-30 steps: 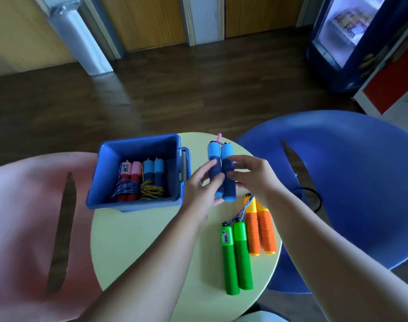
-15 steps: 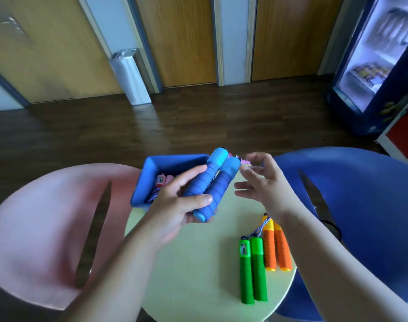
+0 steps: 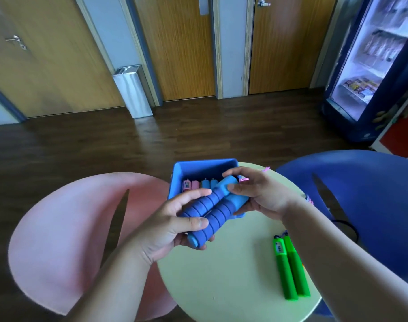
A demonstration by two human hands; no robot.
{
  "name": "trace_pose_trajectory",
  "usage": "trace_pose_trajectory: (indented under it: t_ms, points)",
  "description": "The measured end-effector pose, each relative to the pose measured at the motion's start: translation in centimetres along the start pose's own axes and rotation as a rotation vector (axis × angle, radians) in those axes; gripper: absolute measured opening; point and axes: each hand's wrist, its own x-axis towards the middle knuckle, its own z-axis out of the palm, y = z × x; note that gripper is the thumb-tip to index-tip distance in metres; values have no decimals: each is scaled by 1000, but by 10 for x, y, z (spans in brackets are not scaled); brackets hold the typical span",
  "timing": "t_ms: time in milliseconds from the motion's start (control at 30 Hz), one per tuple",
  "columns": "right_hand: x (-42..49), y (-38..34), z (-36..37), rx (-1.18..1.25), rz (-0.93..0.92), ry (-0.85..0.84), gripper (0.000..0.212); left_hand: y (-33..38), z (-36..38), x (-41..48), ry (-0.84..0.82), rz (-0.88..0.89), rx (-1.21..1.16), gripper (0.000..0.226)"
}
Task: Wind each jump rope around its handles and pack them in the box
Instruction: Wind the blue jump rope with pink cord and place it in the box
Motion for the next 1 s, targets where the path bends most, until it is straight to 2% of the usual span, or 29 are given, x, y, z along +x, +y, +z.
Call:
trace_pose_trajectory:
  t_ms: [267, 433, 533, 600, 833, 933, 1000]
  points:
    - [-3, -4, 3, -2, -50, 141, 32, 14, -19, 15, -81, 33, 104, 51]
    - [-5, -6, 8, 82, -157, 391, 24, 10, -7, 38, 228, 178, 12, 28]
    - [-5, -7, 24, 57, -219, 447, 25, 7, -5, 45, 332, 238, 44, 19]
    - [-3, -7, 35, 28, -255, 419, 27, 9, -9, 47, 390, 289, 78, 12]
    - [12, -17, 83, -3, -230, 189, 26, 27, -54, 18, 509, 325, -11, 14]
    - [19, -18, 104, -61, -164, 46, 28, 27, -80, -5, 576, 325, -34, 14]
    - [24, -19, 109, -183, -122, -5, 28, 26, -94, -20, 613, 326, -36, 14]
